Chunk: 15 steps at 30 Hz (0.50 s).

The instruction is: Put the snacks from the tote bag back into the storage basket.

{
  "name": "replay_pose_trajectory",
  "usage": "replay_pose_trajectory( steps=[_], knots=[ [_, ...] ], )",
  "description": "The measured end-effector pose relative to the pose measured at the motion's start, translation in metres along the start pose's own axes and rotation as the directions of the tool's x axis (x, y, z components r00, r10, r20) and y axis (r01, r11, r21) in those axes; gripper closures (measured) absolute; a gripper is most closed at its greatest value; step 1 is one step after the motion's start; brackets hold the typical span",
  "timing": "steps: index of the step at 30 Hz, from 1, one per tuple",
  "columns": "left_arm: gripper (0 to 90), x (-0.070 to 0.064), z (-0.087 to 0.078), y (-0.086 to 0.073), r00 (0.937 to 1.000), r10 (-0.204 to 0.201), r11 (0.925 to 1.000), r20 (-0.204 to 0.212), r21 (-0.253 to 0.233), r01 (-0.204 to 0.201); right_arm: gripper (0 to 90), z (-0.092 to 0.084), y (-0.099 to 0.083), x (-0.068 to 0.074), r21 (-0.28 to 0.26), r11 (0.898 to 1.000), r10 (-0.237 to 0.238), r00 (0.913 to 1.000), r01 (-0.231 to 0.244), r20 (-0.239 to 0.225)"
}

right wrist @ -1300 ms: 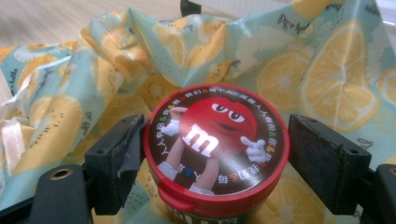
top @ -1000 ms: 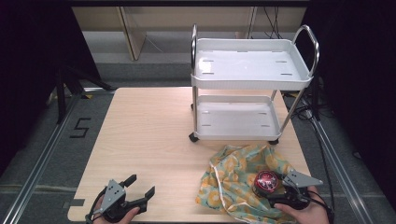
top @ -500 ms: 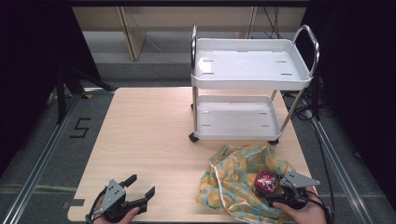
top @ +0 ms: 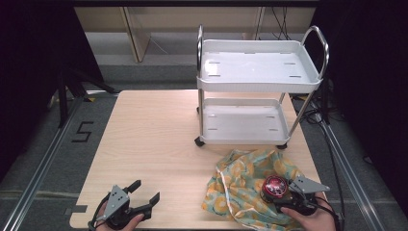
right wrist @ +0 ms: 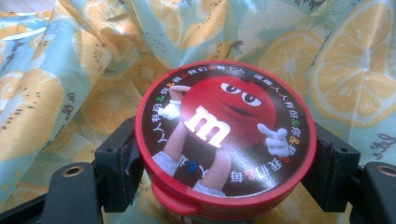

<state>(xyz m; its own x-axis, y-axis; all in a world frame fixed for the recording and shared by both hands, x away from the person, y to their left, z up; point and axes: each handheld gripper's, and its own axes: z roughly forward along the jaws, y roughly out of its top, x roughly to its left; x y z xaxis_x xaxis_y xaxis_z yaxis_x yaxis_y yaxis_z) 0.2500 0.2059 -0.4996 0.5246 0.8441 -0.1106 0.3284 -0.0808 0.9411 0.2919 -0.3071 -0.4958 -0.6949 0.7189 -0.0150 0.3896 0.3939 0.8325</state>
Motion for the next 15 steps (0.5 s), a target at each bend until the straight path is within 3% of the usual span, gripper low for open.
replay_pose_trajectory(
  steps=[4, 5, 6, 9, 11, 12, 13, 15],
  knots=[
    [18.3, 0.0002, 0.0008, -0.0004, 1.0, 0.0, 0.9999, 0.008, -0.01, 0.0, 26.3, -0.0009, 0.0009, 0.0014, 0.008, 1.0, 0.009, 1.0, -0.009, 0.001],
    [18.3, 0.0002, 0.0003, -0.0002, 1.0, 0.002, 1.0, 0.005, -0.004, -0.002, 26.3, -0.0006, 0.0012, 0.0008, -0.003, 1.0, -0.008, 0.9999, 0.008, 0.012],
    [18.3, 0.0, 0.0001, -0.0001, 1.0, 0.001, 1.0, 0.003, -0.001, -0.001, 26.3, -0.0006, 0.0013, 0.0024, 0.001, 1.0, 0.011, 0.9999, -0.011, 0.011],
    [18.3, 0.0001, 0.0003, -0.0002, 1.0, 0.004, 1.0, 0.007, -0.005, -0.004, 26.3, 0.0001, 0.0023, 0.0016, 0.001, 1.0, -0.007, 1.0, 0.007, 0.006],
    [18.3, 0.0, 0.0, -0.0001, 1.0, 0.004, 1.0, 0.005, -0.002, -0.004, 26.4, -0.0005, 0.0028, 0.0024, -0.001, 1.0, 0.02, 0.9998, -0.02, -0.007],
    [18.4, 0.0003, 0.0006, -0.0003, 0.9999, 0.003, 1.0, 0.01, -0.008, -0.003, 26.4, -0.0017, 0.0036, 0.0009, -0.011, 1.0, -0.005, 0.9998, 0.005, 0.017],
    [18.3, 0.0004, 0.001, -0.0004, 0.9999, 0.002, 0.9999, 0.012, -0.012, -0.002, 26.4, -0.002, 0.0038, 0.0029, -0.016, 0.999, 0.028, 0.9995, -0.027, 0.013],
    [18.3, 0.0002, 0.0007, -0.0003, 1.0, 0.003, 1.0, 0.008, -0.008, -0.003, 26.4, -0.0033, 0.0049, 0.0017, -0.019, 1.0, 0.018, 0.9996, -0.018, 0.022]
  ],
)
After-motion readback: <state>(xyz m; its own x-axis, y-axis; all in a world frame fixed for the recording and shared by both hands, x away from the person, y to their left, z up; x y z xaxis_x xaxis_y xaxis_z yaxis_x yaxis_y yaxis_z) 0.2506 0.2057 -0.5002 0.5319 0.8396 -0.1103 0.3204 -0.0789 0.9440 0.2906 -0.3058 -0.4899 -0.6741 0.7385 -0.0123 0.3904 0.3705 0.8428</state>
